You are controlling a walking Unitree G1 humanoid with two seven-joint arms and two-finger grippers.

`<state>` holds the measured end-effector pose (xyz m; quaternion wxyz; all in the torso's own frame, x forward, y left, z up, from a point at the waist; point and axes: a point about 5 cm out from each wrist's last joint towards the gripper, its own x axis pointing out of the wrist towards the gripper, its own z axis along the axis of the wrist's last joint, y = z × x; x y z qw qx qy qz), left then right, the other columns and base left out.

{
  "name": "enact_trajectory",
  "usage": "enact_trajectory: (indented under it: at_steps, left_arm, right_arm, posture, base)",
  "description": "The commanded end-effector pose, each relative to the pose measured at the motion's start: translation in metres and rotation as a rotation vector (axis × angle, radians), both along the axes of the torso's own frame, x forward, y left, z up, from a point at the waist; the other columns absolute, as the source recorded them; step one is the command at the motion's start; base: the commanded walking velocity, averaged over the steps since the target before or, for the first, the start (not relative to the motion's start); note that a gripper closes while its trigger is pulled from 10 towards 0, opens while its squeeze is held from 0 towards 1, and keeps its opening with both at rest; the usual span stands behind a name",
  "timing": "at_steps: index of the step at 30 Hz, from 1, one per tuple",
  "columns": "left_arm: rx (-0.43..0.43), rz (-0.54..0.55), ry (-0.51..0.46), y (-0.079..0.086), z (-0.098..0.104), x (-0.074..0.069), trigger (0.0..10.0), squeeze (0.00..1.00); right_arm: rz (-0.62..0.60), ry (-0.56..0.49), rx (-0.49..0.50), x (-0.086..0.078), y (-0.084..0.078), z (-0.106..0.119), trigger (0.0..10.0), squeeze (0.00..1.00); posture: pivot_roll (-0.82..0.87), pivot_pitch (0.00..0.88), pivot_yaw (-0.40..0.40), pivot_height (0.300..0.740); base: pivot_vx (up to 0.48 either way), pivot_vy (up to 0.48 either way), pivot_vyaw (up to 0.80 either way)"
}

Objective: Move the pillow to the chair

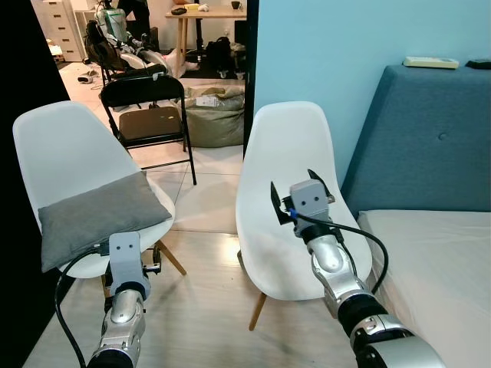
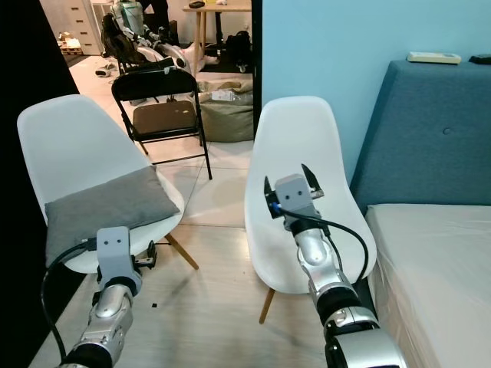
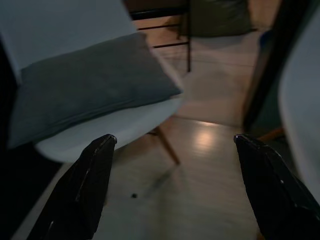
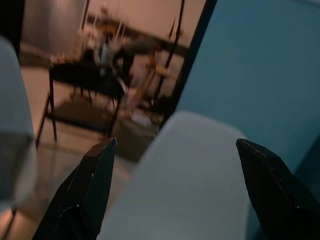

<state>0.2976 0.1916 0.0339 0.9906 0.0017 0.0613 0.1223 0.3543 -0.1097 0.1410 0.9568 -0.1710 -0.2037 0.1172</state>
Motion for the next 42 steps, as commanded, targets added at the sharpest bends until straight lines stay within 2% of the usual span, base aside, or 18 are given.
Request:
enact_trajectory:
  at_steps: [1, 3, 5, 6, 8, 10, 11, 13, 15, 18, 21, 23, 26, 31, 35, 37, 38, 42]
  left_arm:
    - [0.009, -0.028, -0.035, -0.008, 0.005, 0.003, 10.0, 0.0]
    - [0.018, -0.058, -0.046, -0.015, 0.007, 0.005, 10.0, 0.0]
    - [0.019, -0.06, -0.047, -0.016, 0.007, 0.005, 10.0, 0.0]
    - [0.008, -0.056, -0.051, -0.017, 0.008, 0.006, 10.0, 0.0]
    - [0.004, -0.054, -0.054, -0.018, 0.009, 0.006, 10.0, 0.0]
    - [-0.003, -0.044, -0.06, -0.018, 0.01, 0.007, 10.0, 0.0]
    - [-0.007, -0.039, -0.061, -0.019, 0.01, 0.007, 10.0, 0.0]
    - [0.0, -0.044, -0.06, -0.02, 0.01, 0.007, 10.0, 0.0]
    - [0.002, -0.04, -0.059, -0.019, 0.01, 0.007, 10.0, 0.0]
    - [-0.02, 0.055, -0.046, -0.008, 0.014, 0.013, 10.0, 0.0]
    - [0.104, -0.087, -0.178, -0.019, 0.049, 0.036, 10.0, 0.0]
    - [0.091, -0.103, -0.249, -0.021, 0.071, 0.048, 10.0, 0.0]
    - [0.084, -0.176, -0.384, -0.028, 0.114, 0.069, 10.0, 0.0]
    - [0.103, -0.187, -0.342, -0.03, 0.115, 0.075, 10.0, 0.0]
    - [0.059, -0.134, -0.228, -0.023, 0.085, 0.065, 10.0, 0.0]
    - [0.057, -0.13, -0.16, -0.023, 0.059, 0.05, 10.0, 0.0]
    - [0.054, -0.129, -0.114, -0.024, 0.039, 0.036, 10.0, 0.0]
    - [0.043, -0.132, -0.081, -0.025, 0.025, 0.025, 10.0, 0.0]
  right_arm:
    - [0.073, -0.054, -0.022, 0.0, 0.014, 0.01, 10.0, 0.0]
    - [-0.07, -0.049, 0.137, 0.005, 0.0, 0.014, 10.0, 0.0]
    - [-0.09, -0.052, 0.152, 0.005, -0.002, 0.014, 10.0, 0.0]
    - [0.005, -0.065, 0.055, 0.0, 0.01, 0.009, 10.0, 0.0]
    - [-0.051, -0.049, 0.112, 0.0, 0.003, 0.006, 10.0, 0.0]
    - [-0.027, -0.05, 0.054, -0.004, 0.009, 0.001, 10.0, 0.0]
    - [0.086, -0.056, -0.08, -0.011, 0.024, -0.007, 10.0, 0.0]
    - [-0.08, 0.019, 0.095, -0.005, 0.002, -0.012, 10.0, 0.0]
    - [-0.15, 0.057, 0.159, -0.004, -0.007, -0.016, 10.0, 0.0]
    - [0.168, 0.155, -0.189, -0.028, 0.029, -0.053, 10.0, 0.0]
    - [-0.052, 0.334, -0.172, -0.031, -0.006, -0.083, 10.0, 0.0]
    - [-0.19, 0.399, -0.114, -0.034, -0.028, -0.093, 10.0, 0.0]
    - [-0.215, 0.413, -0.093, -0.044, -0.044, -0.101, 10.0, 0.0]
    - [-0.246, 0.457, -0.084, -0.049, -0.051, -0.109, 10.0, 0.0]
    - [-0.282, 0.397, 0.02, -0.027, -0.047, -0.084, 10.0, 0.0]
    - [-0.261, 0.265, 0.097, -0.003, -0.036, -0.043, 10.0, 0.0]
    - [-0.203, 0.114, 0.136, 0.016, -0.024, 0.001, 10.0, 0.0]
    - [-0.152, -0.019, 0.148, 0.028, -0.015, 0.043, 10.0, 0.0]
  posture:
    - [0.11, 0.0, 0.013, 0.74]
    - [0.12, 0.0, 0.003, 0.74]
    - [0.12, 0.0, 0.003, 0.74]
    - [0.12, 0.0, -0.011, 0.74]
    - [0.12, 0.0, -0.012, 0.74]
    - [0.12, 0.0, -0.003, 0.74]
    - [0.13, 0.0, -0.018, 0.74]
    - [0.13, 0.0, -0.021, 0.74]
    - [0.13, 0.0, -0.021, 0.74]
    - [0.13, 0.0, -0.036, 0.74]
    - [0.14, 0.002, -0.045, 0.74]
    - [0.13, 0.009, -0.04, 0.74]
    - [0.1, 0.004, -0.022, 0.74]
    - [0.11, 0.004, -0.023, 0.74]
    - [0.09, 0.006, -0.013, 0.74]
    - [0.09, 0.003, -0.014, 0.74]
    - [0.09, 0.007, -0.017, 0.74]
    - [0.08, 0.003, -0.009, 0.74]
  base:
    - [0.0, 0.0, 0.0]
    - [0.0, 0.0, 0.0]
    - [0.0, 0.0, 0.0]
    - [0.0, 0.0, 0.0]
    - [0.0, 0.0, 0.0]
    - [0.0, 0.0, 0.0]
    - [0.0, 0.0, 0.0]
    - [0.0, 0.0, 0.0]
    - [0.0, 0.0, 0.0]
    - [0.0, 0.0, 0.0]
    - [0.0, 0.0, 0.0]
    - [0.0, 0.0, 0.0]
    - [0.0, 0.0, 0.0]
    - [0.0, 0.0, 0.0]
    - [0.0, 0.0, 0.0]
    - [0.0, 0.0, 0.0]
    - [0.0, 0.0, 0.0]
    - [0.0, 0.0, 0.0]
